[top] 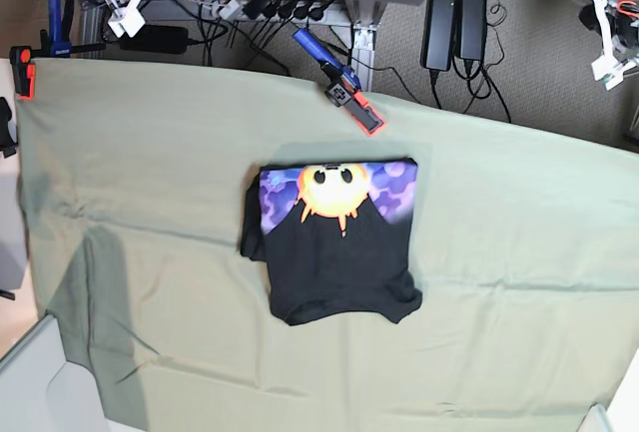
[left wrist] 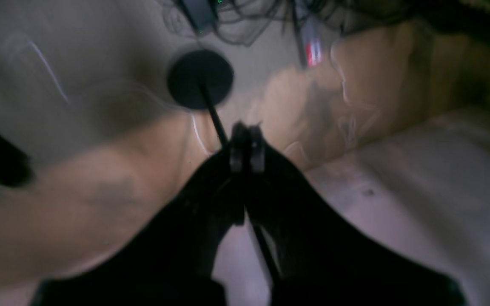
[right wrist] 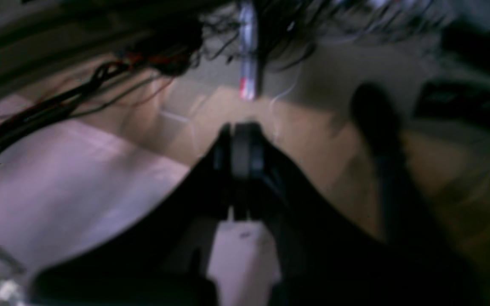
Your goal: Fold the T-shirt properly
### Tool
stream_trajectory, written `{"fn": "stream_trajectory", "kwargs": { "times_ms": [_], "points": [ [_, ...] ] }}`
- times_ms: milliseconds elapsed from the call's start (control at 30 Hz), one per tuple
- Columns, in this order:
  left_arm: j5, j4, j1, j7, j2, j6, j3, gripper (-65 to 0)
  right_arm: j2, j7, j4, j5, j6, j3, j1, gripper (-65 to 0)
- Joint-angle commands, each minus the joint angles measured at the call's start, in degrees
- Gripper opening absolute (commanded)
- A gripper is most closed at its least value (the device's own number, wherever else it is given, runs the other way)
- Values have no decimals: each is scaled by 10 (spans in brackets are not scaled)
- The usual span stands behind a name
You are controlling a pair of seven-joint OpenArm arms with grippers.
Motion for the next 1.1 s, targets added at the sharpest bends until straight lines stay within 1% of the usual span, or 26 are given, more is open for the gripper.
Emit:
{"fn": "stream_trajectory", "kwargs": {
  "times_ms": [0,67,133,167,233,333,433,467,533,567,633,667,700,767,833,867,933,1000,1067],
  "points": [
    [-3,-17,3,-8,-4,-1,-6,-650,1,5,-14,-5,54,5,-5,-650],
    [4,-57,2,-46,8,-1,-6,-650,-16,26,-57,-27,45,5,-3,-650],
    [36,-94,-3,-91,21,-1,3,-650,-28,55,-102,-53,45,4,3,-650],
    [56,-114,-13,-104,28,-1,12,-650,-35,61,-125,-64,45,4,10,-650],
    [78,-161,-43,-120,42,-1,43,-650,-47,64,-169,-84,44,4,32,-650],
    [85,-245,-106,-136,68,3,114,-650,-66,64,-233,-101,42,4,66,-650],
    [85,-341,-190,-142,106,47,210,-650,-84,61,-292,-123,40,4,101,-650],
    [85,-374,-222,-141,121,55,247,-650,-90,62,-311,-134,40,4,111,-650],
    [87,-440,-281,-147,147,58,319,-650,-103,69,-346,-153,40,4,131,-650],
    [87,-471,-307,-159,161,66,353,-650,-109,72,-363,-161,38,4,142,-650],
    [86,-525,-347,-200,188,107,410,-650,-123,82,-391,-180,35,4,163,-650],
    [86,-548,-363,-224,202,123,433,-650,-129,87,-403,-189,35,4,174,-650],
    [87,-566,-376,-237,216,133,450,-650,-134,90,-413,-197,34,4,185,-650],
    [87,-592,-398,-240,244,142,471,-650,-144,94,-429,-213,34,4,208,-650],
    [86,-607,-410,-245,266,163,474,-650,-150,97,-437,-223,34,4,230,-650],
    [86,-611,-413,-254,273,163,472,-650,-151,98,-439,-225,34,4,240,-650],
    [87,-618,-413,-273,283,167,462,-650,-153,101,-440,-224,34,4,256,-650],
    [88,-624,-410,-275,290,179,443,-650,-153,101,-442,-222,34,4,271,-650],
    [105,-626,-404,-275,295,188,413,-650,-153,101,-445,-222,33,4,280,-650]
  ]
}}
